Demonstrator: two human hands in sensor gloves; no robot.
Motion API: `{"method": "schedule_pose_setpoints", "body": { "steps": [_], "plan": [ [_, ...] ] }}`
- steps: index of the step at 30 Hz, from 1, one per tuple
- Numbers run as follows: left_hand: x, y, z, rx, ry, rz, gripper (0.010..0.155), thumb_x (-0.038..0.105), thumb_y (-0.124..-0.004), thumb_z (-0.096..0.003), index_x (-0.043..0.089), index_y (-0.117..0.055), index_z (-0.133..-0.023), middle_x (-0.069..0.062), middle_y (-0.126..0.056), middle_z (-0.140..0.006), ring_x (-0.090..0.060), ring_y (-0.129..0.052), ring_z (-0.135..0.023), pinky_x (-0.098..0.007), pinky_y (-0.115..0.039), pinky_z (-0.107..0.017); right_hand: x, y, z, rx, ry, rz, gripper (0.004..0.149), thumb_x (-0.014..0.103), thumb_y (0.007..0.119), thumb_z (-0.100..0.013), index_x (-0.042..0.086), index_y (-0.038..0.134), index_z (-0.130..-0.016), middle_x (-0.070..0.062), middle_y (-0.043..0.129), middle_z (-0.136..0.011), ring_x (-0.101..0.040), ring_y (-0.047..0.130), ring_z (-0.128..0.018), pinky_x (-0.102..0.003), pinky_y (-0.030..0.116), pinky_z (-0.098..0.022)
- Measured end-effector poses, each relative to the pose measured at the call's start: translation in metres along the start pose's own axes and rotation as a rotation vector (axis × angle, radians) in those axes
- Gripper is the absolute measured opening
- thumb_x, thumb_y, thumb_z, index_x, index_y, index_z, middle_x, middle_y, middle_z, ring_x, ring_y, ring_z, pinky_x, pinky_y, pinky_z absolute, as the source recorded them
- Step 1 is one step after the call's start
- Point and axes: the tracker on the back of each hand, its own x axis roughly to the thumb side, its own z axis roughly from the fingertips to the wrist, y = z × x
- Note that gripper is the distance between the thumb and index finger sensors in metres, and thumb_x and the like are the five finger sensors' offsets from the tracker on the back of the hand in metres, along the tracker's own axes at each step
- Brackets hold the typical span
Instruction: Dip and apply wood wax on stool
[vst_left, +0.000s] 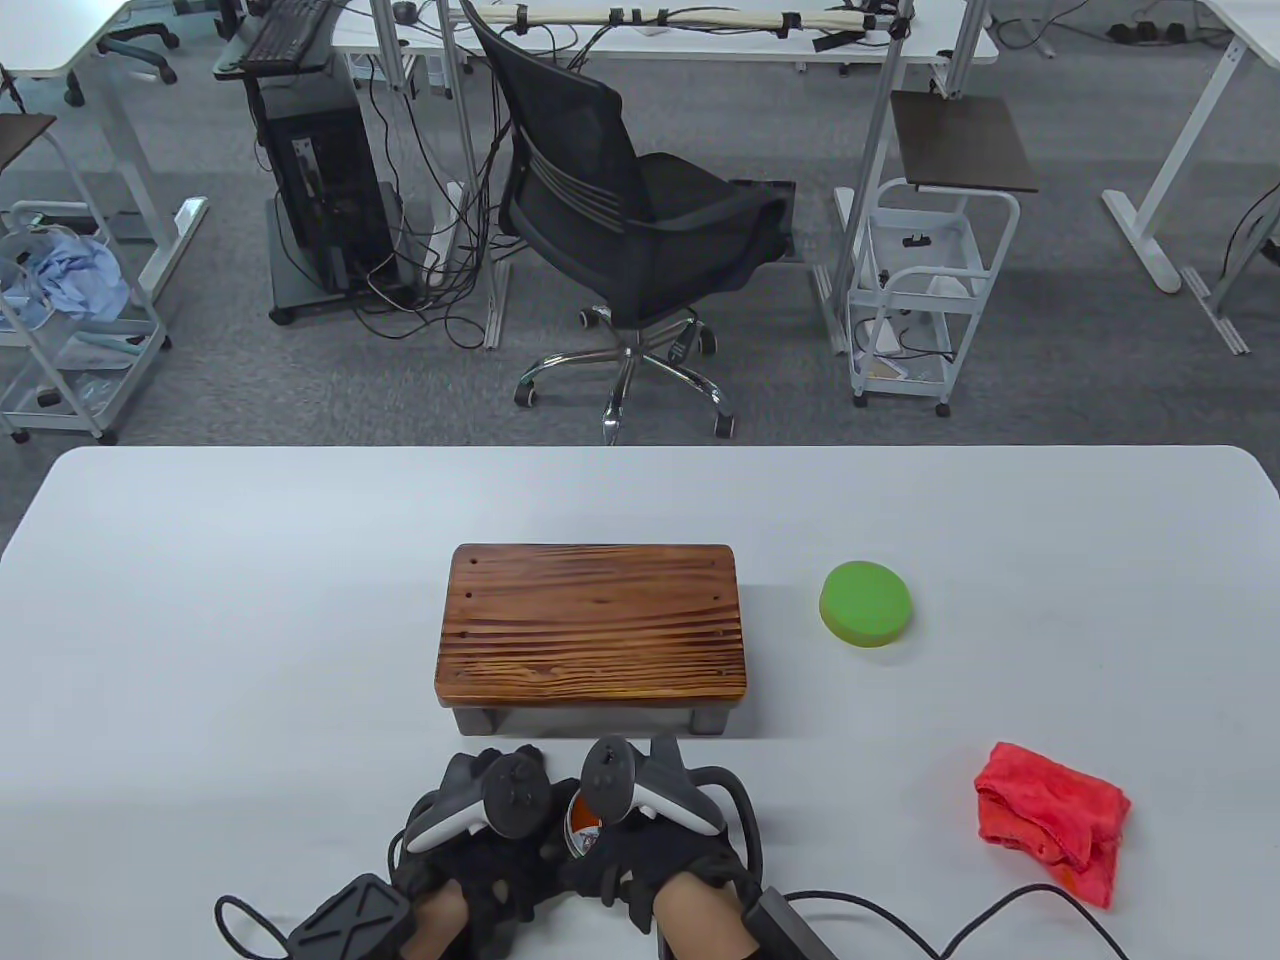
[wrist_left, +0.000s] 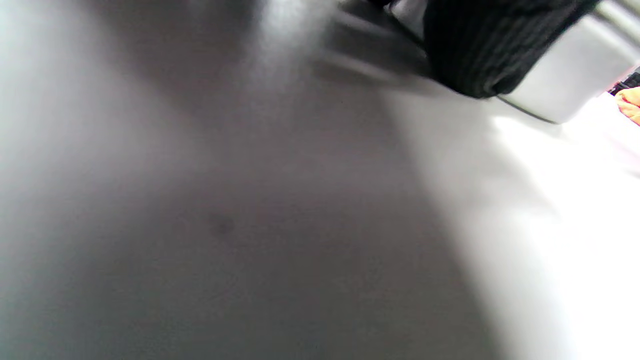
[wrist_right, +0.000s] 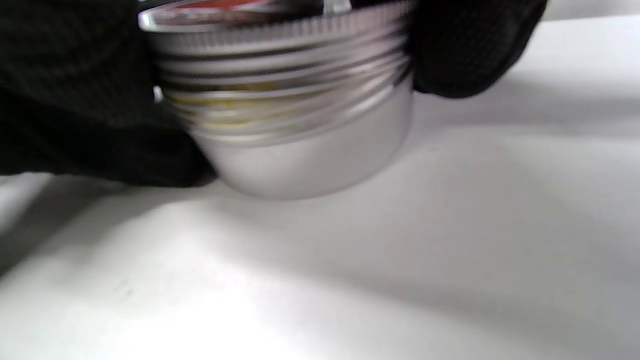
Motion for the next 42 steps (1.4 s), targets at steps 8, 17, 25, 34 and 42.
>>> {"method": "schedule_pose_setpoints", "body": {
  "steps": [8, 17, 25, 34, 42],
  "plan": [
    [0.000, 0.000, 0.000, 0.000, 0.000, -0.001, 0.063, 0.059, -0.069, -0.0607, 0.042, -0.030, -0.107, -0.022, 0.007, -0.114, -0.059, 0.008, -0.094, -0.084, -0.010, -0.057, -0.003, -0.001, 0.000, -0.012, -0.008, -0.019, 0.096, 0.073, 0.083, -0.044, 0.021, 0.038, -0.110, -0.015, 0.042, -0.108, -0.052, 0.068, -0.088, -0.049, 0.082, -0.055],
    [0.000, 0.000, 0.001, 0.000, 0.001, -0.001, 0.062, 0.060, -0.068, -0.0610, 0.043, -0.030, -0.107, -0.022, 0.007, -0.114, -0.059, 0.009, -0.094, -0.084, -0.010, -0.057, -0.004, -0.004, 0.002, -0.031, -0.004, -0.018, 0.094, 0.073, 0.082, -0.044, 0.021, 0.038, -0.110, -0.014, 0.042, -0.109, -0.051, 0.067, -0.090, -0.051, 0.081, -0.056],
    [0.000, 0.000, 0.001, 0.000, 0.001, 0.000, 0.062, 0.061, -0.068, -0.0617, 0.045, -0.029, -0.107, -0.023, 0.007, -0.114, -0.059, 0.009, -0.094, -0.084, -0.009, -0.057, -0.010, -0.015, 0.016, -0.102, -0.015, -0.034, 0.095, 0.075, 0.080, -0.044, 0.022, 0.038, -0.110, -0.012, 0.040, -0.110, -0.052, 0.060, -0.095, -0.057, 0.078, -0.056],
    [0.000, 0.000, 0.001, 0.000, 0.001, 0.000, 0.061, 0.061, -0.067, -0.0620, 0.045, -0.028, -0.107, -0.023, 0.008, -0.114, -0.059, 0.009, -0.094, -0.084, -0.009, -0.057, -0.029, -0.034, 0.038, -0.189, -0.033, -0.093, 0.095, 0.076, 0.079, -0.043, 0.022, 0.039, -0.110, -0.013, 0.040, -0.111, -0.055, 0.055, -0.096, -0.060, 0.077, -0.056],
    [-0.002, 0.001, 0.002, 0.002, 0.009, 0.006, 0.062, 0.061, -0.067, -0.0621, 0.045, -0.028, -0.108, -0.023, 0.008, -0.114, -0.059, 0.009, -0.094, -0.084, -0.009, -0.057, -0.067, -0.051, 0.059, -0.227, 0.024, -0.096, 0.095, 0.076, 0.080, -0.043, 0.022, 0.039, -0.110, -0.013, 0.040, -0.111, -0.056, 0.054, -0.097, -0.061, 0.076, -0.057]
  ]
}}
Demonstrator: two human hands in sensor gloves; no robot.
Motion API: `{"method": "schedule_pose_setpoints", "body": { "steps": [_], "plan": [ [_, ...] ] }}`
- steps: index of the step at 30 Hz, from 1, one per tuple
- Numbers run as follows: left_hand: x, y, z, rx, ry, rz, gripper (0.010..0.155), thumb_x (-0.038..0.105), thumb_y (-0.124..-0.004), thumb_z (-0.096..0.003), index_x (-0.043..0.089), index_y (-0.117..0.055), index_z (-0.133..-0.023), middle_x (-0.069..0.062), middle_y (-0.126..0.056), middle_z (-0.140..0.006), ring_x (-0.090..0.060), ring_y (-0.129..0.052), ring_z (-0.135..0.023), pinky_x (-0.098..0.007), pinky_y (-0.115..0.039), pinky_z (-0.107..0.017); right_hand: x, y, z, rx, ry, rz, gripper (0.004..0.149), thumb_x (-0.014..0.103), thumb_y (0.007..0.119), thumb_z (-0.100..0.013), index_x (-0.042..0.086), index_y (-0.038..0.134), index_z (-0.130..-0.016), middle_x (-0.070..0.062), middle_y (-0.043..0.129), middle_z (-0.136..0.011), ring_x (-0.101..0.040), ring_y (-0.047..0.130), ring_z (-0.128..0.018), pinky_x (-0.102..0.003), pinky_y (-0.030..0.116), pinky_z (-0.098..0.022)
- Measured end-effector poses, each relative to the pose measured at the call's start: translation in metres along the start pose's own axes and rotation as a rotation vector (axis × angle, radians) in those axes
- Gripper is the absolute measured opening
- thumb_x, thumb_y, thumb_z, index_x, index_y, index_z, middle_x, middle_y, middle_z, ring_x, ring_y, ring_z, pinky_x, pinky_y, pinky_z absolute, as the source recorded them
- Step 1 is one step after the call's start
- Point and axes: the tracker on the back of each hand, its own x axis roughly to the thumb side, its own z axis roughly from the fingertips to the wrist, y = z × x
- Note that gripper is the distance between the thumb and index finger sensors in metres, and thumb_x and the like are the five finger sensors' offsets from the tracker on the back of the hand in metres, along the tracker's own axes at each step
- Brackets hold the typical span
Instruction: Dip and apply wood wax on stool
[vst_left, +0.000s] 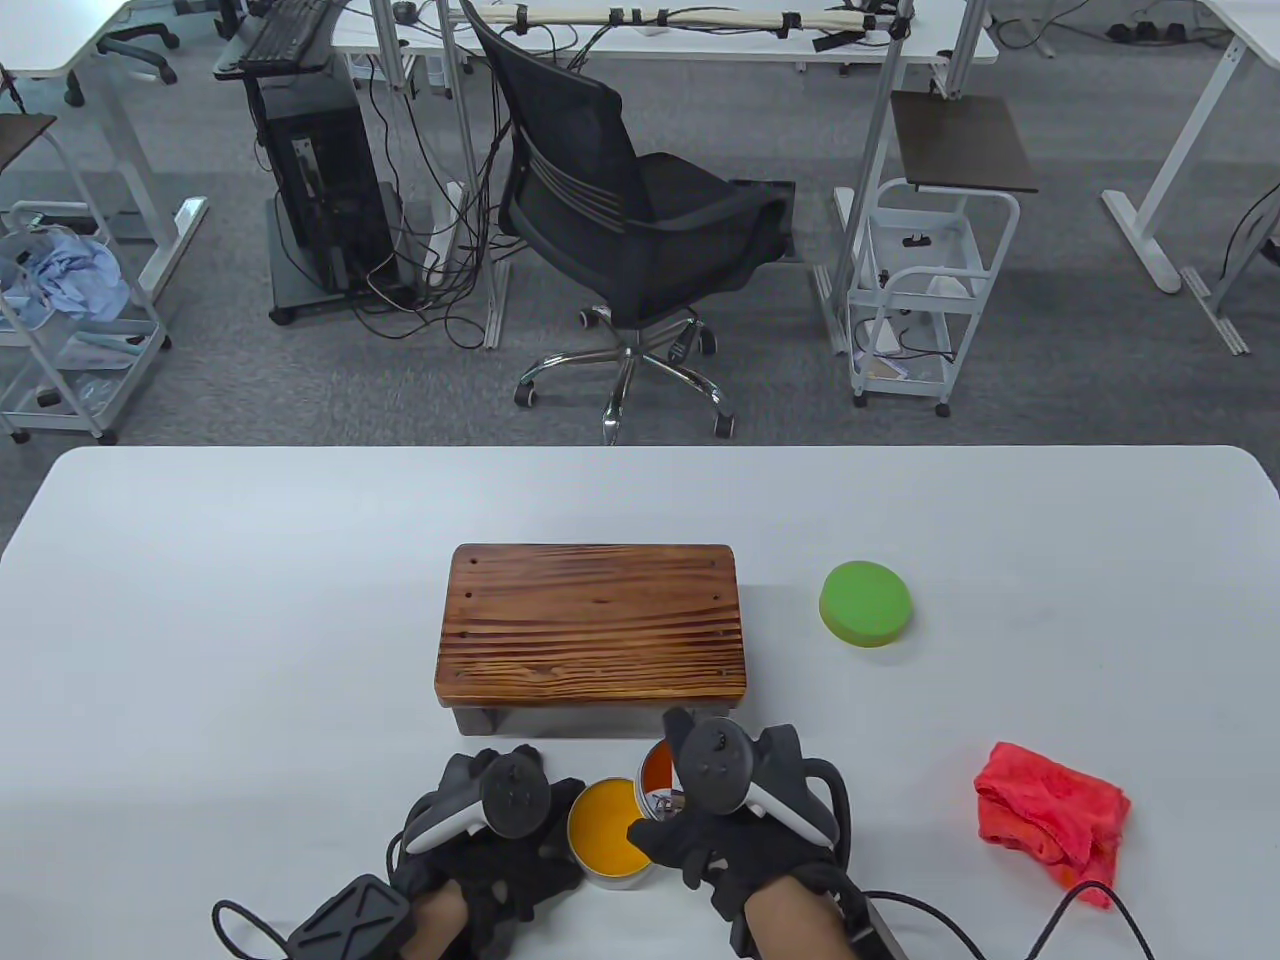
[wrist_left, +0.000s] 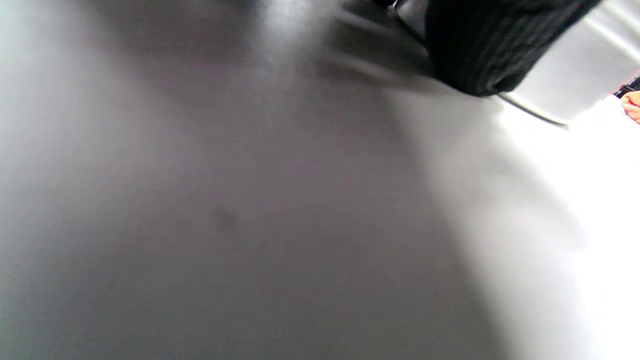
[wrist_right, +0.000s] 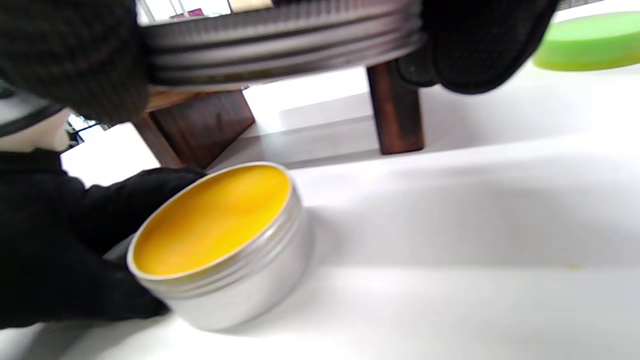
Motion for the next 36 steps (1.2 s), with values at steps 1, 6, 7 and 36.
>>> {"method": "schedule_pose_setpoints", "body": {
  "steps": [1, 6, 7, 36],
  "plan": [
    [0.000, 0.000, 0.000, 0.000, 0.000, 0.000, 0.062, 0.061, -0.067, -0.0620, 0.045, -0.029, -0.107, -0.023, 0.008, -0.114, -0.059, 0.009, -0.094, -0.084, -0.009, -0.056, -0.004, -0.002, 0.002, -0.004, 0.011, 0.009, 0.095, 0.076, 0.080, -0.042, 0.022, 0.039, -0.110, -0.012, 0.040, -0.111, -0.055, 0.054, -0.097, -0.061, 0.076, -0.057],
    [-0.001, 0.000, 0.001, -0.001, 0.001, -0.001, 0.061, 0.061, -0.067, -0.0622, 0.045, -0.028, -0.107, -0.023, 0.008, -0.114, -0.059, 0.009, -0.094, -0.084, -0.009, -0.057, -0.034, -0.007, 0.011, -0.011, 0.047, 0.049, 0.095, 0.076, 0.080, -0.042, 0.023, 0.040, -0.110, -0.011, 0.040, -0.111, -0.053, 0.054, -0.099, -0.063, 0.074, -0.060],
    [-0.001, 0.000, 0.001, -0.001, 0.001, -0.001, 0.061, 0.061, -0.067, -0.0623, 0.045, -0.028, -0.107, -0.023, 0.008, -0.114, -0.059, 0.009, -0.094, -0.084, -0.009, -0.057, -0.038, -0.007, 0.012, -0.013, 0.051, 0.062, 0.096, 0.076, 0.080, -0.042, 0.023, 0.039, -0.110, -0.011, 0.040, -0.111, -0.052, 0.054, -0.099, -0.063, 0.074, -0.060],
    [-0.001, 0.000, 0.000, -0.002, 0.004, 0.000, 0.060, 0.061, -0.066, -0.0625, 0.046, -0.029, -0.107, -0.023, 0.008, -0.114, -0.059, 0.009, -0.094, -0.084, -0.009, -0.057, -0.088, 0.065, -0.009, 0.085, 0.067, 0.239, 0.096, 0.078, 0.073, -0.041, 0.023, 0.031, -0.108, -0.002, 0.033, -0.112, -0.037, 0.044, -0.101, -0.059, 0.065, -0.068]
  ]
}}
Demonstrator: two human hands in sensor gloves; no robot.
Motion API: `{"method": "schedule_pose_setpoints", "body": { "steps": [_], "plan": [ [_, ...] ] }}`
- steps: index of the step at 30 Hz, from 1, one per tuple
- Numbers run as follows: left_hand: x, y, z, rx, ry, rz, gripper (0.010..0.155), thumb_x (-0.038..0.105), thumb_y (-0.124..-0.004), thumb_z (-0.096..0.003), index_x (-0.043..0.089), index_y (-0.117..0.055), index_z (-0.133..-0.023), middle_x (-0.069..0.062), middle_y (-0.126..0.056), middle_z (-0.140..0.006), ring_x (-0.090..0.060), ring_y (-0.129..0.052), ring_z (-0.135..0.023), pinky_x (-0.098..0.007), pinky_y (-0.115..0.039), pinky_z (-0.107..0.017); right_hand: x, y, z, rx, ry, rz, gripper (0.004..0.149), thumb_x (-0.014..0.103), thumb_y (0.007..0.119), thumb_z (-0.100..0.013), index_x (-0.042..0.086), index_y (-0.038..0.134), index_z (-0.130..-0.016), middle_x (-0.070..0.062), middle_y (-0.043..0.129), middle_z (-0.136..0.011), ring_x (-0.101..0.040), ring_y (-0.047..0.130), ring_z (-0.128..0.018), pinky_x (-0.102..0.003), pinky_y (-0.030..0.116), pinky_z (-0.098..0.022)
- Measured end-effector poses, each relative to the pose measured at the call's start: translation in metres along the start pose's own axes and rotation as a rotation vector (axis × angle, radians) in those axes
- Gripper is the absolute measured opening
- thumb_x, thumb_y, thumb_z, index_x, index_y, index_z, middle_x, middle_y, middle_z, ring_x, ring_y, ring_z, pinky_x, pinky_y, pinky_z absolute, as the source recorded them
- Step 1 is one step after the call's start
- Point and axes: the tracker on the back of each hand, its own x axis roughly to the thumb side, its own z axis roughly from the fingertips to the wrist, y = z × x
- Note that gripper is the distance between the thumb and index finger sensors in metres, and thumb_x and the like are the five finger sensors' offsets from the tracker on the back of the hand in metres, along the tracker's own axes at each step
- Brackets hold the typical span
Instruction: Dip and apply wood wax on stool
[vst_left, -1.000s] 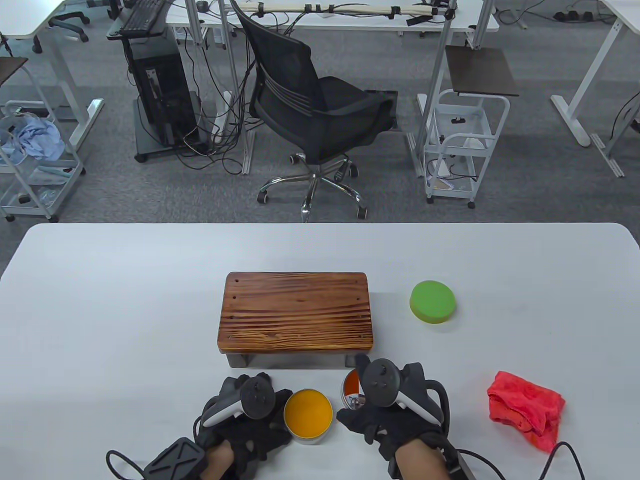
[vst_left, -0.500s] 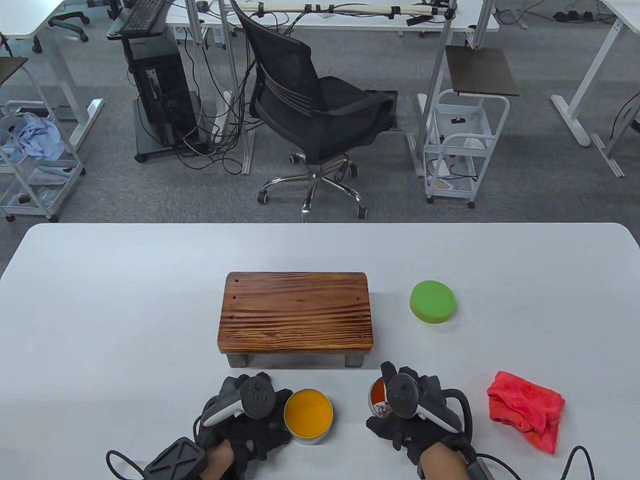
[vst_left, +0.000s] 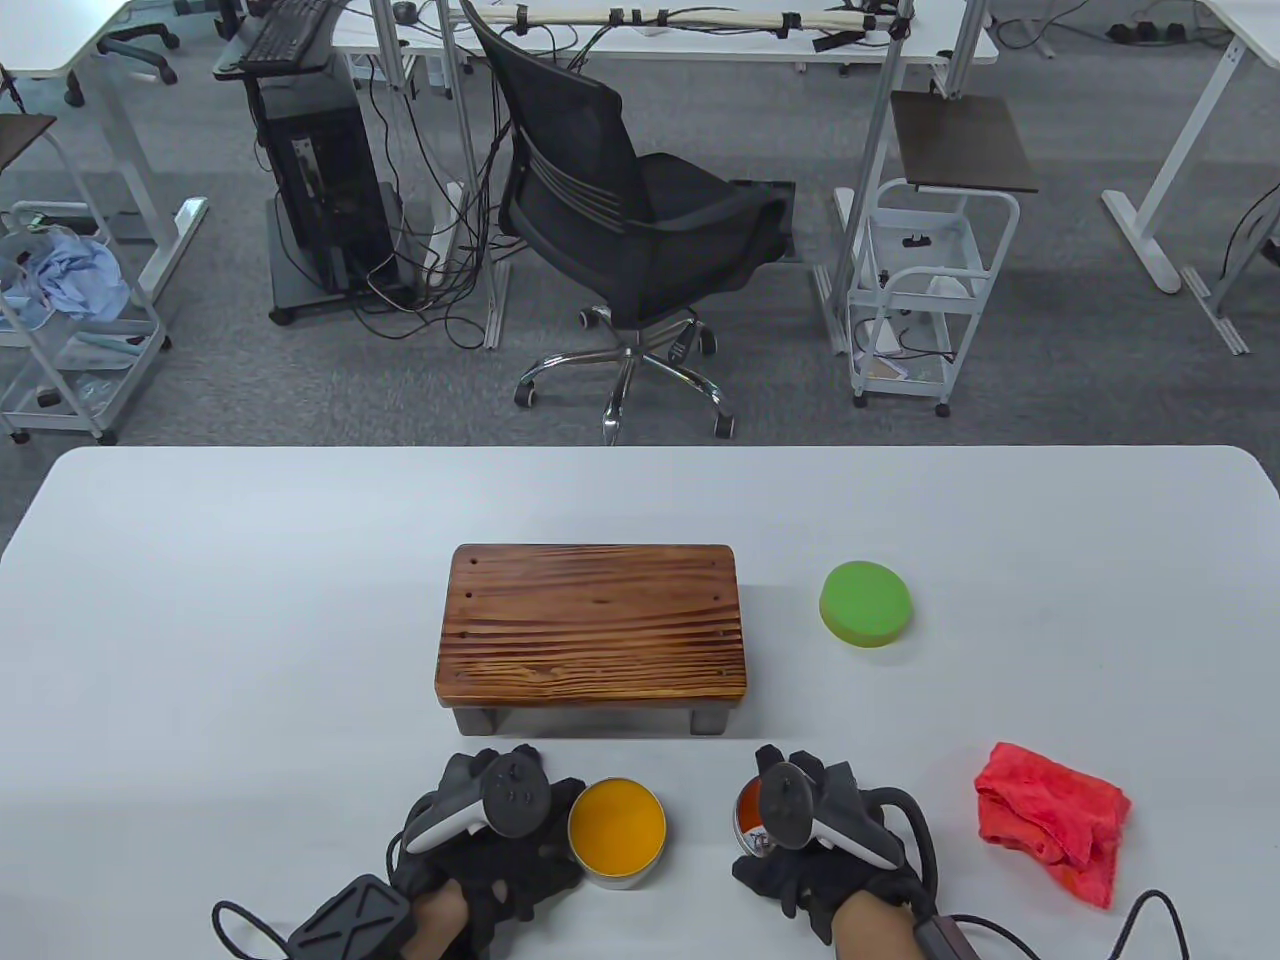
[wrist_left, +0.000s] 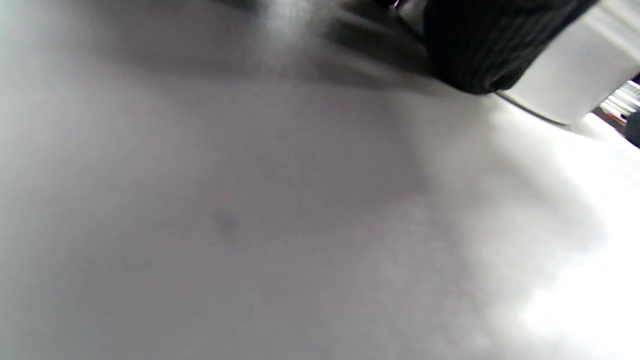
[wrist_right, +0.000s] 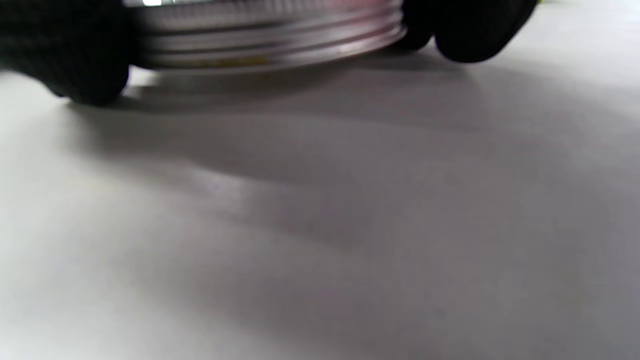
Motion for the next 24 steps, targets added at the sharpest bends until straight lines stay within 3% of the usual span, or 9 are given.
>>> {"method": "schedule_pose_setpoints", "body": {
  "steps": [7, 24],
  "plan": [
    [0.0001, 0.0000, -0.0001, 0.000, 0.001, 0.000, 0.060, 0.061, -0.066, -0.0627, 0.046, -0.029, -0.107, -0.023, 0.008, -0.114, -0.059, 0.009, -0.094, -0.084, -0.009, -0.057, -0.0007, 0.0001, -0.0008, 0.027, 0.002, -0.017, 0.096, 0.075, 0.075, -0.042, 0.021, 0.032, -0.108, -0.004, 0.034, -0.112, -0.033, 0.045, -0.100, -0.054, 0.064, -0.070],
    [-0.0001, 0.0002, 0.0001, -0.001, 0.003, -0.002, 0.060, 0.061, -0.066, -0.0627, 0.046, -0.028, -0.107, -0.023, 0.008, -0.114, -0.059, 0.009, -0.094, -0.084, -0.009, -0.056, -0.0017, -0.0018, -0.0025, 0.076, 0.006, -0.042, 0.095, 0.071, 0.080, -0.043, 0.020, 0.034, -0.108, -0.005, 0.034, -0.112, -0.031, 0.046, -0.099, -0.052, 0.063, -0.071]
  ]
}}
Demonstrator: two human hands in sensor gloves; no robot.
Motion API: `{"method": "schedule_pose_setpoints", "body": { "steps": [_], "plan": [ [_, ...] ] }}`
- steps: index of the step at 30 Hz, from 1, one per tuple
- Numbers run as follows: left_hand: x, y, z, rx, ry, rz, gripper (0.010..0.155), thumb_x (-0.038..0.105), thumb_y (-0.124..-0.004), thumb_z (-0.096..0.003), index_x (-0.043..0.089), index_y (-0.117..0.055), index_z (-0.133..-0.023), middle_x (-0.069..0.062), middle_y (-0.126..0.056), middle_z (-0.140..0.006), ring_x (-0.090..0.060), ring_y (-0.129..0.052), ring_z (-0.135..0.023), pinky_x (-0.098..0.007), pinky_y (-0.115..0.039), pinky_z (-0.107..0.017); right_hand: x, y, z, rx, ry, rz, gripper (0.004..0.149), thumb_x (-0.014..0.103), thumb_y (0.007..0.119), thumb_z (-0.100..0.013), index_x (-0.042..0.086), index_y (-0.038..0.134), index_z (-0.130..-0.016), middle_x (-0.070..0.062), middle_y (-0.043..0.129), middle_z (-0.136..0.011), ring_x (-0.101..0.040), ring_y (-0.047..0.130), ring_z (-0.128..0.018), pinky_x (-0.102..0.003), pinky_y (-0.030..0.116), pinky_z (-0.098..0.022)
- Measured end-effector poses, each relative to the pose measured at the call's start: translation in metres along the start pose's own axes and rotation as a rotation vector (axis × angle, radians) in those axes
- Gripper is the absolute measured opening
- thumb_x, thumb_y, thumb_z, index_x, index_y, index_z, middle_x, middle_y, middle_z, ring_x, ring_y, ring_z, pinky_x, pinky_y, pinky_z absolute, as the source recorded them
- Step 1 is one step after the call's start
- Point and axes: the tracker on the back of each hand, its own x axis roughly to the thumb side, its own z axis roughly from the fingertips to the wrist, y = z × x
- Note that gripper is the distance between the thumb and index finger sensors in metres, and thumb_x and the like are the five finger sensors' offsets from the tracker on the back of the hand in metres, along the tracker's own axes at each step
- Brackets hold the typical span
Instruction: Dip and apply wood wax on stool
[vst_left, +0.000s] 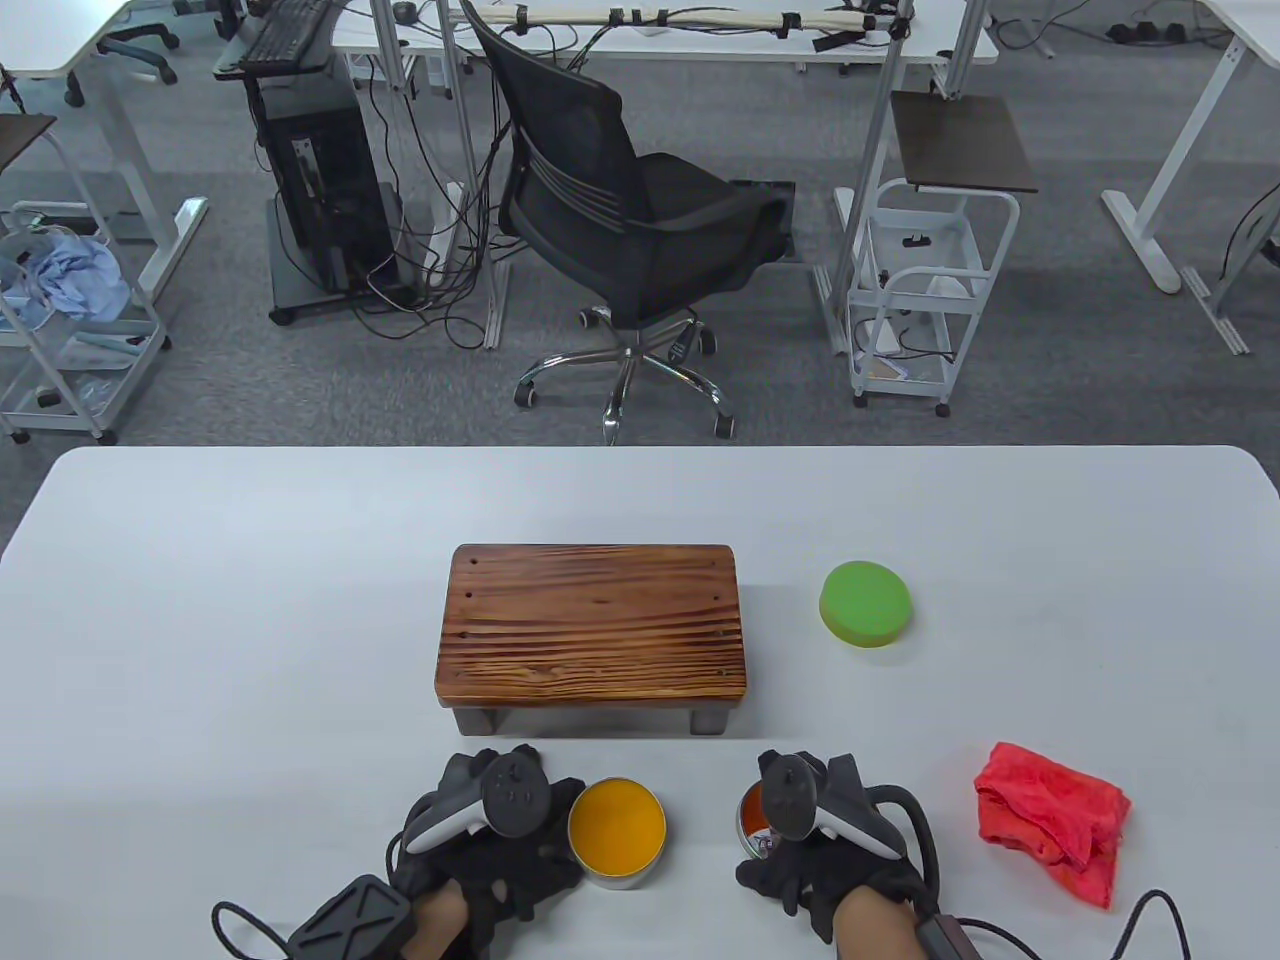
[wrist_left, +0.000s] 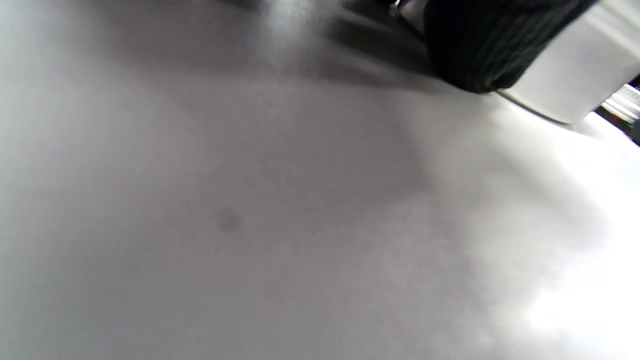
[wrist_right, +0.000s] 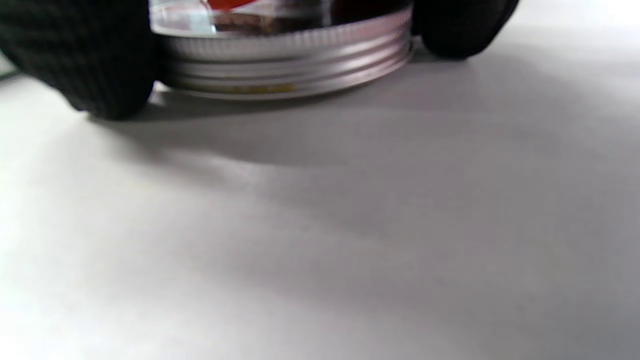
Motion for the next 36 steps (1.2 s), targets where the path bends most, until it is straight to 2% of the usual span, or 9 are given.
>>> {"method": "schedule_pose_setpoints", "body": {
  "steps": [15, 36],
  "plan": [
    [0.0003, 0.0001, 0.0007, 0.001, 0.002, -0.001, 0.060, 0.061, -0.065, -0.0628, 0.046, -0.028, -0.107, -0.023, 0.008, -0.114, -0.059, 0.009, -0.094, -0.084, -0.009, -0.057, 0.0004, -0.0018, -0.0007, 0.041, 0.003, 0.006, 0.095, 0.068, 0.082, -0.044, 0.020, 0.032, -0.109, -0.006, 0.032, -0.113, -0.031, 0.045, -0.099, -0.051, 0.063, -0.072],
    [0.0001, 0.0001, 0.0008, 0.000, 0.004, 0.000, 0.060, 0.062, -0.065, -0.0629, 0.046, -0.027, -0.107, -0.023, 0.009, -0.114, -0.059, 0.009, -0.094, -0.084, -0.009, -0.056, -0.0029, -0.0026, 0.0028, 0.031, -0.014, -0.044, 0.095, 0.068, 0.081, -0.046, 0.020, 0.030, -0.109, -0.007, 0.032, -0.113, -0.032, 0.044, -0.101, -0.053, 0.062, -0.072]
  ]
}}
